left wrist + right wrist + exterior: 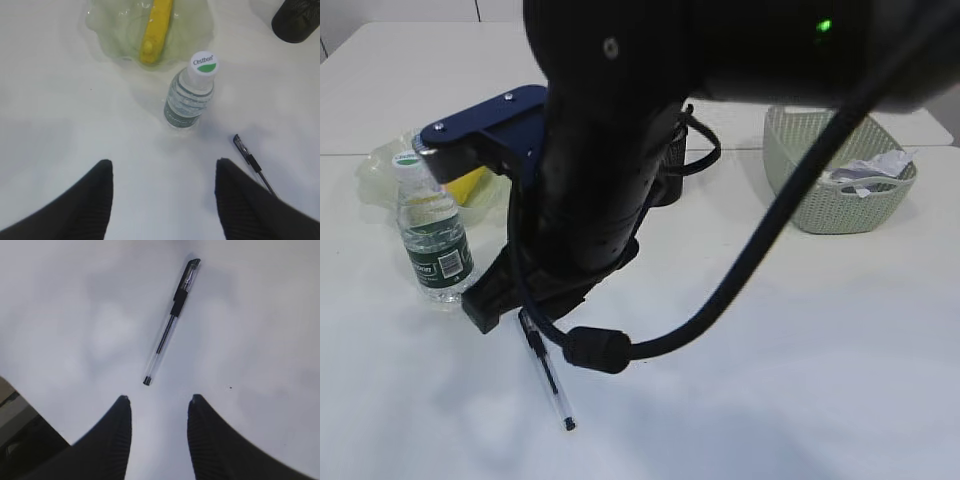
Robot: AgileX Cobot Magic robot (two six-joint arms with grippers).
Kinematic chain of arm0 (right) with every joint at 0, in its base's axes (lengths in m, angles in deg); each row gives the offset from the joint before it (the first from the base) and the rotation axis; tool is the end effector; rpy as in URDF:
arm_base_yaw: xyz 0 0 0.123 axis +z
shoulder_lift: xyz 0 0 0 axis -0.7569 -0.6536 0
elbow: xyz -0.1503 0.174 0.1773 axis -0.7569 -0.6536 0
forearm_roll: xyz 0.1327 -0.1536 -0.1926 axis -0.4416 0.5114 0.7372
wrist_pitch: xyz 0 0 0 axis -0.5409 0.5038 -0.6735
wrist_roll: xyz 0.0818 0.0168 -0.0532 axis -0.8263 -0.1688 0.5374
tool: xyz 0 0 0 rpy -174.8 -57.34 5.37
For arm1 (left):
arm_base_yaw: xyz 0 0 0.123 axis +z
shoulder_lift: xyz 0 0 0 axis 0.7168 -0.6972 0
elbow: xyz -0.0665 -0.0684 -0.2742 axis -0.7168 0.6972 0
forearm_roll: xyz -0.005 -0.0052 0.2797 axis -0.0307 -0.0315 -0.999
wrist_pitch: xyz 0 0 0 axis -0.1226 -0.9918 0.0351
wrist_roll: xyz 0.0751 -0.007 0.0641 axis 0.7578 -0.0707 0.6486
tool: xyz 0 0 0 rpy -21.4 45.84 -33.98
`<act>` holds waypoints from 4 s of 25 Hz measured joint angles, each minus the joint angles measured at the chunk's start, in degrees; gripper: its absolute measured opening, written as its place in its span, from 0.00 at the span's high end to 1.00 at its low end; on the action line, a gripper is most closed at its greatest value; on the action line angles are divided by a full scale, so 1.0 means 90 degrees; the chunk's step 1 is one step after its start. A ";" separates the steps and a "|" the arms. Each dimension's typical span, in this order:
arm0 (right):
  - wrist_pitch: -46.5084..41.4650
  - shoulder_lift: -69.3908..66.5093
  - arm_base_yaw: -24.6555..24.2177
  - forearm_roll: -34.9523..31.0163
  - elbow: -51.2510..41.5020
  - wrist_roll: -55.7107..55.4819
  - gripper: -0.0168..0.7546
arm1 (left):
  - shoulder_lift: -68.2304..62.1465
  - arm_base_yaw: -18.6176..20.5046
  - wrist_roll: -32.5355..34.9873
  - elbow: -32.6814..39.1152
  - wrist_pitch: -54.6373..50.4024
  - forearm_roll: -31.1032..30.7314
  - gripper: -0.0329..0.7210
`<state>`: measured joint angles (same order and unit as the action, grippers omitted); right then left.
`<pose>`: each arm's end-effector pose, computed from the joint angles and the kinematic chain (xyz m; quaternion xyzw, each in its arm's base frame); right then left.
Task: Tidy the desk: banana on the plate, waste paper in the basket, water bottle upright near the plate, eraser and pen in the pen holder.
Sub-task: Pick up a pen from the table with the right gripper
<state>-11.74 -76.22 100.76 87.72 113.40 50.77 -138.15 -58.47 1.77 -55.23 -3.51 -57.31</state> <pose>0.2700 0.3347 0.2650 -0.3911 0.9030 0.0680 0.1644 0.2279 -0.0451 0.3603 -0.0084 0.9296 -0.0520 0.3647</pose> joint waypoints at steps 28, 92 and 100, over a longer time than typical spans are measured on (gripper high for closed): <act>0.1667 -0.2410 -0.0184 0.0393 0.0905 -0.0333 0.61 | 0.0000 0.0914 0.1520 0.0000 -0.0321 0.1231 0.37; 0.1544 -0.3517 -0.0751 -0.0870 0.2066 0.0617 0.66 | -0.0147 0.0924 0.1520 0.0000 -0.0456 0.1035 0.43; 0.1520 -0.3519 -0.0751 -0.0885 0.2089 0.0617 0.74 | -0.0147 0.0924 0.1520 0.0000 -0.0482 0.1020 0.43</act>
<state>1.94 -107.89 94.01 79.75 132.20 56.32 -139.47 -50.16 15.46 -55.23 -7.85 -48.13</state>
